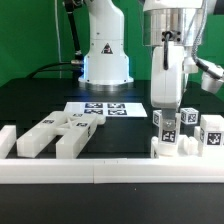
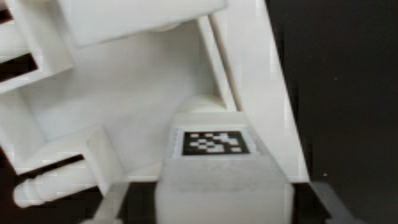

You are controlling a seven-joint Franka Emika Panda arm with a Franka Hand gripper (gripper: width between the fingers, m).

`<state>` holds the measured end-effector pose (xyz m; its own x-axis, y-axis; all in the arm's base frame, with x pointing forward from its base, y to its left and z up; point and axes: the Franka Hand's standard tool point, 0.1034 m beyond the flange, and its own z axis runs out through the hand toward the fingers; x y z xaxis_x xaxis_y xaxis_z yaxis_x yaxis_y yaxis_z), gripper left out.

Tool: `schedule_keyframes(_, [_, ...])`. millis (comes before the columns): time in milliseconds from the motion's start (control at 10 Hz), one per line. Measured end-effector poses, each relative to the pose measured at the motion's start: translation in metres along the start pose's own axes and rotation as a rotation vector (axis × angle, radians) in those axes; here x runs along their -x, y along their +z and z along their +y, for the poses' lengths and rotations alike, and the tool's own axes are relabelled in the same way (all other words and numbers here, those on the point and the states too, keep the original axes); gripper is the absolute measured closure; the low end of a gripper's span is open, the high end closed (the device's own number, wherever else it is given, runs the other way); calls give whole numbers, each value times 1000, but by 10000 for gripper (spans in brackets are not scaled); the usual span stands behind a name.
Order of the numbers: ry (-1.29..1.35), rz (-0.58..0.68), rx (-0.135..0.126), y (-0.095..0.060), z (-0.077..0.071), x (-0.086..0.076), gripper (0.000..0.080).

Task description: Assemble chair

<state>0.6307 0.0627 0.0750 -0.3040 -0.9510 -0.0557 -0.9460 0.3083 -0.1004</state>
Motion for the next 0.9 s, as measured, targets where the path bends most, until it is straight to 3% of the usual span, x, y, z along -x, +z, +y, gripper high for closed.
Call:
schedule_keyframes(200, [-22, -1, -1, 0, 0, 0, 509])
schedule_keyframes(400, [-52, -1, 1, 0, 0, 0, 226])
schedule_keyframes(700, [-391, 2, 38, -4, 0, 4, 154])
schedule_keyframes(900, [-616, 0, 31, -4, -2, 2, 151])
